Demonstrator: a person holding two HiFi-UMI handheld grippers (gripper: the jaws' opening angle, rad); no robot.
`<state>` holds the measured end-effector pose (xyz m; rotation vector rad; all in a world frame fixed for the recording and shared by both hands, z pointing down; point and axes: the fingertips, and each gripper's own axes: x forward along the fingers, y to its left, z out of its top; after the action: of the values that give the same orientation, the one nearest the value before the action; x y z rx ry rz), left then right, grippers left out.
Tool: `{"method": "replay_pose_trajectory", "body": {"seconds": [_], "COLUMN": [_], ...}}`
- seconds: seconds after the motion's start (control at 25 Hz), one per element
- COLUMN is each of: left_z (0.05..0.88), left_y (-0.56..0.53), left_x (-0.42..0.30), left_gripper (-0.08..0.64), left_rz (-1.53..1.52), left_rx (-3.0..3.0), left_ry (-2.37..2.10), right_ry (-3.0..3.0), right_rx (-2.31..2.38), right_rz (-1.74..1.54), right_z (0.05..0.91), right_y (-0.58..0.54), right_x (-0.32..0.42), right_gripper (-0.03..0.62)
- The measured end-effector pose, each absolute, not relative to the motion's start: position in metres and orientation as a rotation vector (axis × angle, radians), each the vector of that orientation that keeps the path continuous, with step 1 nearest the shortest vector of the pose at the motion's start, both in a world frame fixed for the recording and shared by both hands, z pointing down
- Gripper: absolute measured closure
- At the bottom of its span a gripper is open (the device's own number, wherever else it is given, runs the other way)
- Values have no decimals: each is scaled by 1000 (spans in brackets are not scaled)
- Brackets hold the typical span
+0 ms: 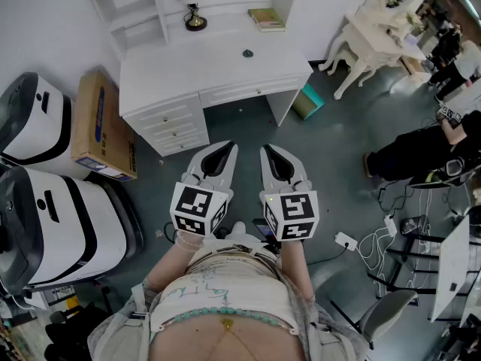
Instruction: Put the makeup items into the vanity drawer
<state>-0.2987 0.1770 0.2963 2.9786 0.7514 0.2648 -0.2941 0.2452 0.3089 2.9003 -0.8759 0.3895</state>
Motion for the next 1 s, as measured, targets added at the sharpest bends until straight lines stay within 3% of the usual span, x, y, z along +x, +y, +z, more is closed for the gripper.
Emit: {"method": "replay_pose_trajectory", "body": {"seconds": [1.0], "left_z": [313], "left_y": [168], "left_x": [-264], "left_gripper": [560], "left_rz": [305], "left_rx": [2963], "left_ry": [690], "right_ry": [-933], "right_rx": [2884], "right_rz": [378], "right_z": [314], "right_y": [240], "right_x": [-257], "right_gripper": [565]}}
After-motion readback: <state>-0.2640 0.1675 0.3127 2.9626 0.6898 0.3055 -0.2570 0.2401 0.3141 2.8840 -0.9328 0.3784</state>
